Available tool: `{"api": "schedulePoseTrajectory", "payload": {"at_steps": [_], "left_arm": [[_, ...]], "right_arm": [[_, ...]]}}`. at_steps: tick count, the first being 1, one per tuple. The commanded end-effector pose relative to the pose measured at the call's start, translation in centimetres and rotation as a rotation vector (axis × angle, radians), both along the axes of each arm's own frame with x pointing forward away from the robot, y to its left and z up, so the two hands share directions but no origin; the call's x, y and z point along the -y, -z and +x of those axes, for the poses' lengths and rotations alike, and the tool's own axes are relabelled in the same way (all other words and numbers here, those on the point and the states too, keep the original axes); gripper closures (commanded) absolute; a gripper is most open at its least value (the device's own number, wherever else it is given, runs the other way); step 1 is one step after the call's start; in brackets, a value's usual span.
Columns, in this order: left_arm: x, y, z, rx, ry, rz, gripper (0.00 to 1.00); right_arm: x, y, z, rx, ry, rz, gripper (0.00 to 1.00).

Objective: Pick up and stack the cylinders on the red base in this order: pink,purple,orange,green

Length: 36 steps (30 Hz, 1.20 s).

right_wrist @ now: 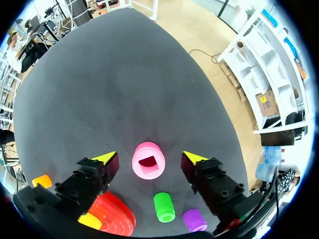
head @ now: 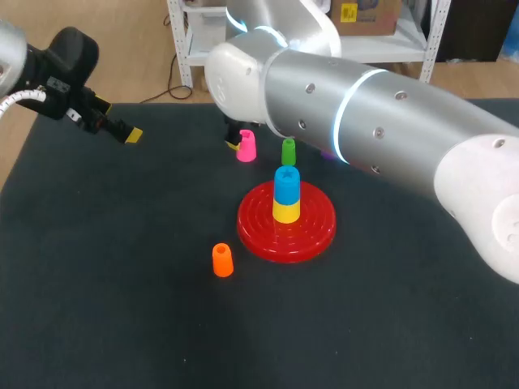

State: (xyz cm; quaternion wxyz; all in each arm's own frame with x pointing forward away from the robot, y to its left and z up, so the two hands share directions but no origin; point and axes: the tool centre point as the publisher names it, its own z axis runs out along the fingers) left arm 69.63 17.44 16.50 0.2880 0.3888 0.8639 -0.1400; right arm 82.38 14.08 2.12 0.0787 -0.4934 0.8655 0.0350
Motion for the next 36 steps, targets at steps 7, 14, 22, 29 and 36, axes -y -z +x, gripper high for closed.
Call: {"api": "schedulePoseTrajectory", "payload": {"at_steps": [7,14,22,29,36], "left_arm": [[0.0,0.0,0.0,0.000,-0.001,0.002,0.00],[0.0,0.0,0.0,0.000,-0.001,0.002,0.00],[0.0,0.0,0.0,0.000,-0.001,0.002,0.00],[0.0,0.0,0.0,0.000,-0.001,0.002,0.00],[0.0,0.0,0.0,0.000,-0.001,0.002,0.00]], "right_arm": [[-0.5,0.5,1.2,-0.201,-0.011,-0.321,0.40],[-0.5,0.6,1.1,-0.199,-0.017,-0.336,0.47],[0.0,-0.6,0.9,-0.181,-0.020,-0.361,1.00],[0.6,-5.7,0.4,-0.105,-0.041,-0.331,1.00],[1.7,-11.7,-1.9,0.024,-0.127,-0.249,1.00]]}}
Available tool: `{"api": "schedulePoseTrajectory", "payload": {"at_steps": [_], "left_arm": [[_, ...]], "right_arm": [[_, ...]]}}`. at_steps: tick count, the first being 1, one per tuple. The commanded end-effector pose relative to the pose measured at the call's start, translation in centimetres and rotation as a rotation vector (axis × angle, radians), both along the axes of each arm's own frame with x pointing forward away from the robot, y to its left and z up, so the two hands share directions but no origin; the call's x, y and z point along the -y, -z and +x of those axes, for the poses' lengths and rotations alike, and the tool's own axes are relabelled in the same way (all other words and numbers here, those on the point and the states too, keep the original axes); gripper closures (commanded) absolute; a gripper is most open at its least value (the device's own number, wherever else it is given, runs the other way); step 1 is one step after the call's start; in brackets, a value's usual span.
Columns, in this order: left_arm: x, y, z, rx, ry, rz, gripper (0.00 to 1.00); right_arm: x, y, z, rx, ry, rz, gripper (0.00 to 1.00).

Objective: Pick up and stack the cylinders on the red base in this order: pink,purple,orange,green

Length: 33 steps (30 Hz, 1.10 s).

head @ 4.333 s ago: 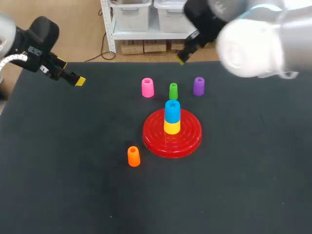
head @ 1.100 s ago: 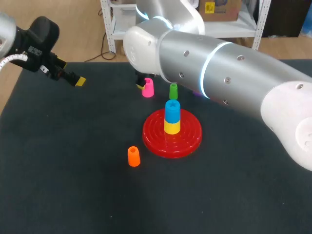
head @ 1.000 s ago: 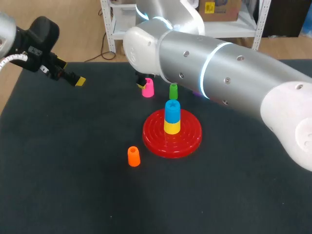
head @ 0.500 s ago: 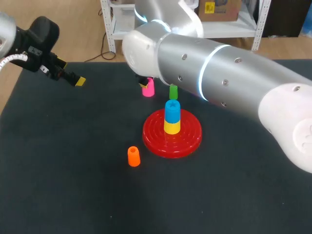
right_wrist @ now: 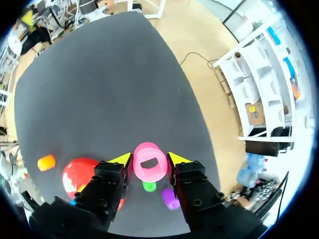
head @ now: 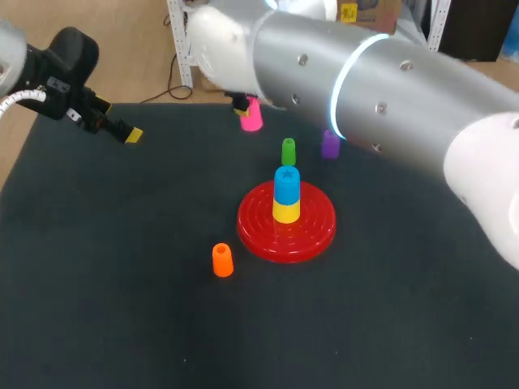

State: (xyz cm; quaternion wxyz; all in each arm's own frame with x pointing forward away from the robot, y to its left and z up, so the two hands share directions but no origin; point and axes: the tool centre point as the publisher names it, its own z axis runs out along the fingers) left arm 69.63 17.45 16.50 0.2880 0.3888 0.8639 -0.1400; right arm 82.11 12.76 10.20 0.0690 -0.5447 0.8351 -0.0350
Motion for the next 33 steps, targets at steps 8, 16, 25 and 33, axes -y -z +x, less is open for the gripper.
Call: {"api": "schedulePoseTrajectory", "payload": {"at_steps": [8,16,25,33], "left_arm": [[0.0,0.0,0.0,0.000,-0.001,0.002,0.00],[0.0,0.0,0.0,0.000,-0.001,0.002,0.00],[0.0,0.0,0.0,0.000,-0.001,0.002,0.00],[0.0,0.0,0.0,0.000,-0.001,0.002,0.00]], "right_arm": [[3.0,-6.8,-6.7,0.045,-0.122,-0.026,1.00],[4.2,-7.2,-11.5,0.095,-0.174,0.092,1.00],[5.9,-5.9,-14.7,0.181,-0.223,0.176,1.00],[6.0,-5.2,-15.9,0.203,-0.221,0.238,1.00]]}}
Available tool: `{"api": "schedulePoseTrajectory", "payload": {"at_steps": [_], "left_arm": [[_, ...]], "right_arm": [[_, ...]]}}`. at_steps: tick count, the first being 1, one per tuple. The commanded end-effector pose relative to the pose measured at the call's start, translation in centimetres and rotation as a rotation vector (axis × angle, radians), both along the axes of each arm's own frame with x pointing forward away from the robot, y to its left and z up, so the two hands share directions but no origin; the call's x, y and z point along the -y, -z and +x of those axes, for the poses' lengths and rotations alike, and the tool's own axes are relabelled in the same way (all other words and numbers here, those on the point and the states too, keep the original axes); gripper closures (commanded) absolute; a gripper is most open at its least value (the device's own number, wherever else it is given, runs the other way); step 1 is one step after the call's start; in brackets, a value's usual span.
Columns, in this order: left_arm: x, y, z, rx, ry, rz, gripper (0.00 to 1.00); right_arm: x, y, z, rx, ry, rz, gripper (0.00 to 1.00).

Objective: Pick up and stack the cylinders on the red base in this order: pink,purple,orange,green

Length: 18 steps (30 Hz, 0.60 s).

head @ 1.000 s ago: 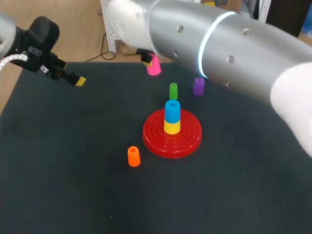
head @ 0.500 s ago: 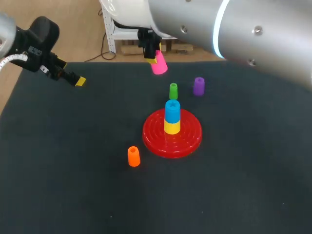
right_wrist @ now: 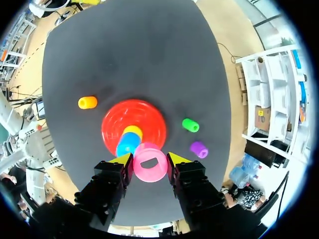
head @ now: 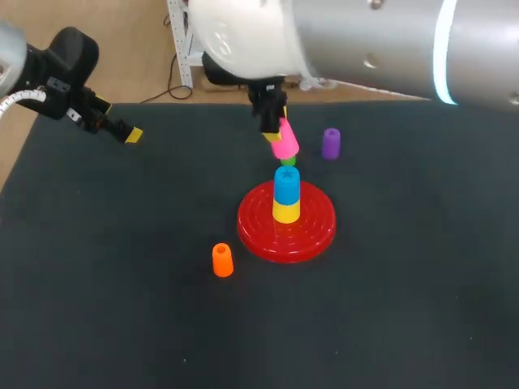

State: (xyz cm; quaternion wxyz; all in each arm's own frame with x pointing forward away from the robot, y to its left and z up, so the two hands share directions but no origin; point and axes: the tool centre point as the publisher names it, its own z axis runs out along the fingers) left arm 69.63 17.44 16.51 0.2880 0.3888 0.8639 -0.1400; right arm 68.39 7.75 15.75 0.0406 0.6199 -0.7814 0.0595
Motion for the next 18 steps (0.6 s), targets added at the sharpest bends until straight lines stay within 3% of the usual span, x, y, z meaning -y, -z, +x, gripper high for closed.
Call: {"api": "schedulePoseTrajectory", "payload": {"at_steps": [1,9,18], "left_arm": [[0.0,0.0,0.0,0.000,-0.001,0.002,0.00],[0.0,0.0,0.0,0.000,-0.001,0.002,0.00],[0.0,0.0,0.0,0.000,-0.001,0.002,0.00]], "right_arm": [[0.9,0.4,-2.2,0.314,-0.046,0.455,1.00],[0.1,0.8,-2.9,0.310,-0.062,0.478,1.00],[0.2,2.0,-2.7,0.259,-0.003,0.455,1.00]]}}
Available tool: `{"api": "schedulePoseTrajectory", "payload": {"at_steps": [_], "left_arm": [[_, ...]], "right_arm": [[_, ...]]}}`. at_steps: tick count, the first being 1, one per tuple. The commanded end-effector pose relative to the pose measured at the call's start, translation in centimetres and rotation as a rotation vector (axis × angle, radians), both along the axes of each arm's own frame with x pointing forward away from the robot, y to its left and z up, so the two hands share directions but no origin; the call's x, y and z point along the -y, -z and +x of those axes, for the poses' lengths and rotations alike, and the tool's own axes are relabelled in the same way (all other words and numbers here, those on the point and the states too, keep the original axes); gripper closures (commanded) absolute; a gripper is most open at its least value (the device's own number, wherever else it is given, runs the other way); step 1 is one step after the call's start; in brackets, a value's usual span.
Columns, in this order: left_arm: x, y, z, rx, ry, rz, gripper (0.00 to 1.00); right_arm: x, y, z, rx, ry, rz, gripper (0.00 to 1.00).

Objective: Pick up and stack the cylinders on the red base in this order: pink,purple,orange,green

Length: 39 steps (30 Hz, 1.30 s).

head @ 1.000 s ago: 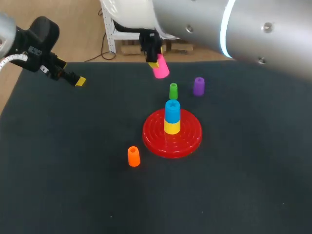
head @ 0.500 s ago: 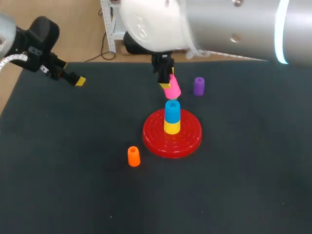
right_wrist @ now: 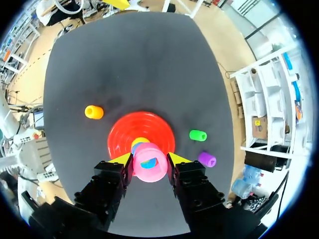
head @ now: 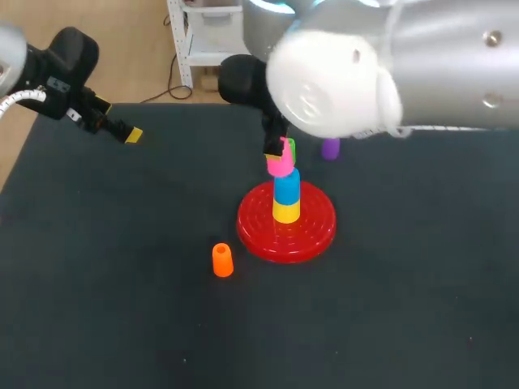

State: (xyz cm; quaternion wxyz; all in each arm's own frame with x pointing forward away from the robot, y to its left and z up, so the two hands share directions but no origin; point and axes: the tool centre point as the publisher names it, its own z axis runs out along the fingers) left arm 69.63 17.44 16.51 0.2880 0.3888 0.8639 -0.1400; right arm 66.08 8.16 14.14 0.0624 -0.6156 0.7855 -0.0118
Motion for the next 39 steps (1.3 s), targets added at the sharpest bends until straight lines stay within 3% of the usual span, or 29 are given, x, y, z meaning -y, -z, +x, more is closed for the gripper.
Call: {"api": "schedulePoseTrajectory", "payload": {"at_steps": [1,12,21,28,39], "left_arm": [[0.0,0.0,0.0,0.000,-0.001,0.002,0.00],[0.0,0.0,0.0,0.000,-0.001,0.002,0.00],[0.0,0.0,0.0,0.000,-0.001,0.002,0.00],[0.0,0.0,0.0,0.000,-0.001,0.002,0.00],[0.0,0.0,0.0,0.000,-0.001,0.002,0.00]], "right_arm": [[0.7,0.5,-0.2,0.143,0.009,0.246,1.00],[1.2,0.3,0.5,0.046,0.040,0.222,1.00],[0.9,-1.3,0.4,0.021,-0.011,0.210,1.00],[0.8,-0.8,0.1,-0.033,-0.043,0.171,1.00],[0.9,0.1,-0.2,-0.047,-0.062,0.108,1.00]]}}
